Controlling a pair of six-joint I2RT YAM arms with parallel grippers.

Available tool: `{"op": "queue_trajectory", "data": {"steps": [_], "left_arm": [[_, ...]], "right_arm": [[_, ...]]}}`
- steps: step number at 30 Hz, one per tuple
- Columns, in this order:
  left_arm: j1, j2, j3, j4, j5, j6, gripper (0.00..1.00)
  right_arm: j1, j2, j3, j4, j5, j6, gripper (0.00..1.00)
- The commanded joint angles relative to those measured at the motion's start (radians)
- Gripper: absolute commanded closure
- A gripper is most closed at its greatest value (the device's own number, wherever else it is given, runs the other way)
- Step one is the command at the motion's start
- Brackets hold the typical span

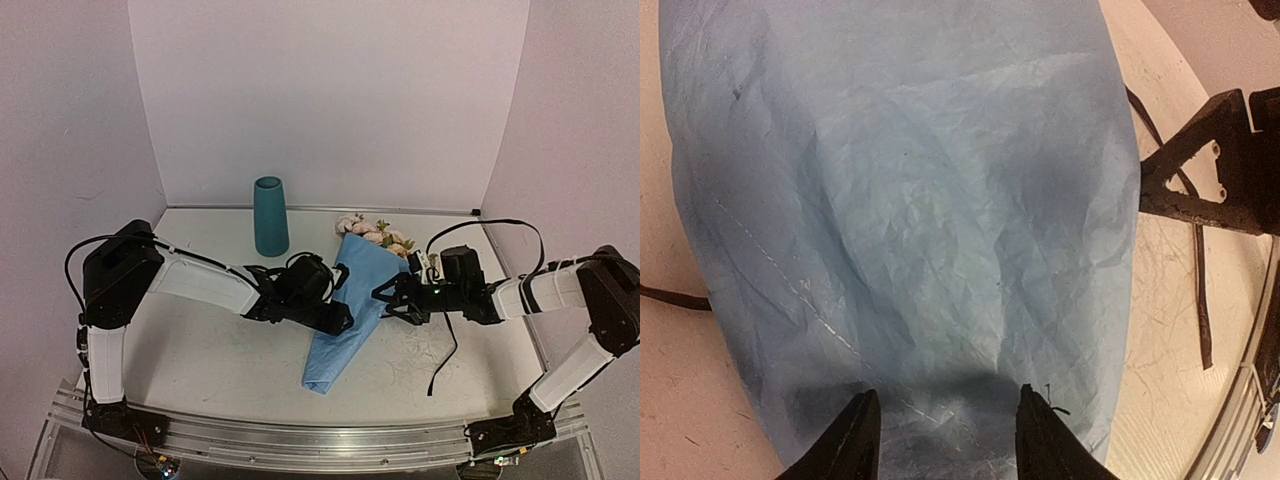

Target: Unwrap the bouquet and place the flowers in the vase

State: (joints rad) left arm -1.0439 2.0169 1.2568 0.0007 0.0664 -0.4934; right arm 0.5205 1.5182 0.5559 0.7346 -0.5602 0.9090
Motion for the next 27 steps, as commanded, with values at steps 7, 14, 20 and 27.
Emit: {"op": "queue_trajectory", "data": {"steps": [7, 14, 20, 27], "left_arm": [[-0.016, -0.122, 0.018, -0.032, -0.012, 0.048, 0.32], [-0.025, -0.113, 0.014, -0.048, -0.037, 0.057, 0.24], [-0.040, -0.107, 0.043, -0.082, -0.104, 0.086, 0.20], [-0.053, -0.117, 0.041, -0.120, -0.223, 0.103, 0.15]], "right_arm": [[0.004, 0.006, 0.088, 0.032, -0.074, -0.030, 0.26], [0.005, 0.005, 0.114, 0.026, -0.094, -0.028, 0.26], [0.004, -0.027, 0.130, -0.029, -0.051, -0.039, 0.25], [0.001, -0.133, 0.115, -0.325, 0.223, -0.112, 0.15]]}}
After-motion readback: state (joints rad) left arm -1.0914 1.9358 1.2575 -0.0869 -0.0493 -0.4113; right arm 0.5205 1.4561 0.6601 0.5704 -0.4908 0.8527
